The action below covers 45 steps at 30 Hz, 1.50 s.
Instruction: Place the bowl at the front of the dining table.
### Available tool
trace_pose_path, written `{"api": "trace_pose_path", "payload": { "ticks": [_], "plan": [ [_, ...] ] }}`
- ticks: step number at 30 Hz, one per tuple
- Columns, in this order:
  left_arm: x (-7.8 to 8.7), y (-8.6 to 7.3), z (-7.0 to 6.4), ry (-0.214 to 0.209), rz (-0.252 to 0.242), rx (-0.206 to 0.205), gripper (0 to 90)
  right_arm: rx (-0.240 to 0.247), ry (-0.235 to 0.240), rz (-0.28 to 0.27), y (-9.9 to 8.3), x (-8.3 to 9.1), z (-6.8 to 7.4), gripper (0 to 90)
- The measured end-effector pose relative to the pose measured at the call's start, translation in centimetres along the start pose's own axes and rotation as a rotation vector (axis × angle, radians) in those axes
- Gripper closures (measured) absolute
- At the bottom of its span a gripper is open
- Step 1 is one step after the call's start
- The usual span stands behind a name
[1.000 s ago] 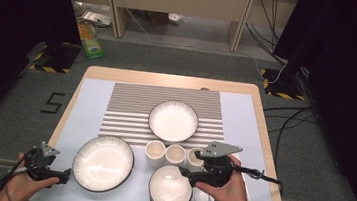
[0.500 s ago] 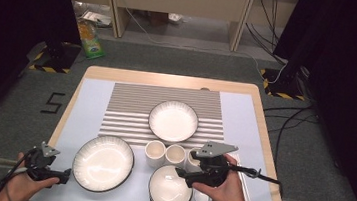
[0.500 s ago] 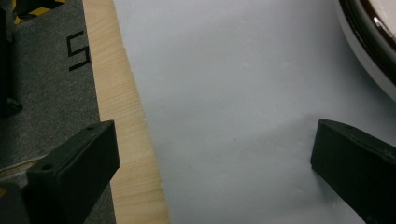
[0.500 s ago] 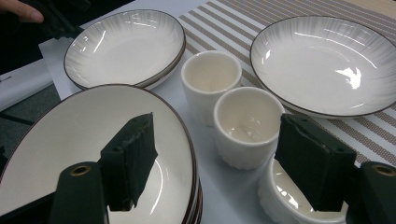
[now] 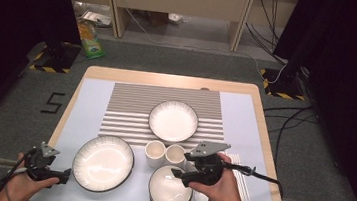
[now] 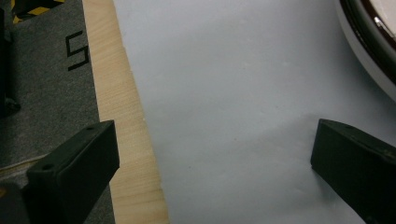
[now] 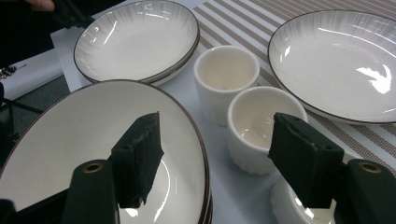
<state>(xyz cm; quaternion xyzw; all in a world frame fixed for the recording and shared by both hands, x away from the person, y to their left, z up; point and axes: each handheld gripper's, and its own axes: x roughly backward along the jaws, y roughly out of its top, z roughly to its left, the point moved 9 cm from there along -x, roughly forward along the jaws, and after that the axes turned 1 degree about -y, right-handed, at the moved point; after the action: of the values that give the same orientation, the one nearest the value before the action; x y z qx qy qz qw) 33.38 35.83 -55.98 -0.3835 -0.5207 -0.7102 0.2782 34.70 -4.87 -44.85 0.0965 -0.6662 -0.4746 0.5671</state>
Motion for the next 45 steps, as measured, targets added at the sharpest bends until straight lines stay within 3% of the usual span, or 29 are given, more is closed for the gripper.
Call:
{"api": "trace_pose_path", "payload": {
  "ticks": [14, 20, 29, 32, 39, 45],
  "plan": [
    [0.0, 0.0, 0.0, -0.001, -0.001, 0.002, 0.1, 0.049, 0.048, 0.052, -0.6, -1.6, 0.5, 46.9],
    [0.0, 0.0, 0.0, -0.003, -0.001, 0.005, 0.1, 0.087, 0.060, 0.083, -1.0, -2.0, 0.6, 57.6],
    [0.0, 0.0, 0.0, -0.007, -0.001, 0.006, 0.1, 0.106, 0.081, 0.121, -1.4, -2.4, 0.7, 68.6],
    [0.0, 0.0, 0.0, -0.005, -0.001, 0.006, 0.1, 0.110, 0.079, 0.118, -1.3, -2.4, 0.7, 77.2],
    [0.0, 0.0, 0.0, -0.008, 0.002, 0.008, 0.1, 0.152, 0.072, 0.098, -1.3, -2.2, 0.7, 79.6],
    [0.0, 0.0, 0.0, -0.006, 0.002, 0.007, 0.1, 0.158, 0.055, 0.066, -0.9, -1.3, 0.5, 82.1]
  ]
}}
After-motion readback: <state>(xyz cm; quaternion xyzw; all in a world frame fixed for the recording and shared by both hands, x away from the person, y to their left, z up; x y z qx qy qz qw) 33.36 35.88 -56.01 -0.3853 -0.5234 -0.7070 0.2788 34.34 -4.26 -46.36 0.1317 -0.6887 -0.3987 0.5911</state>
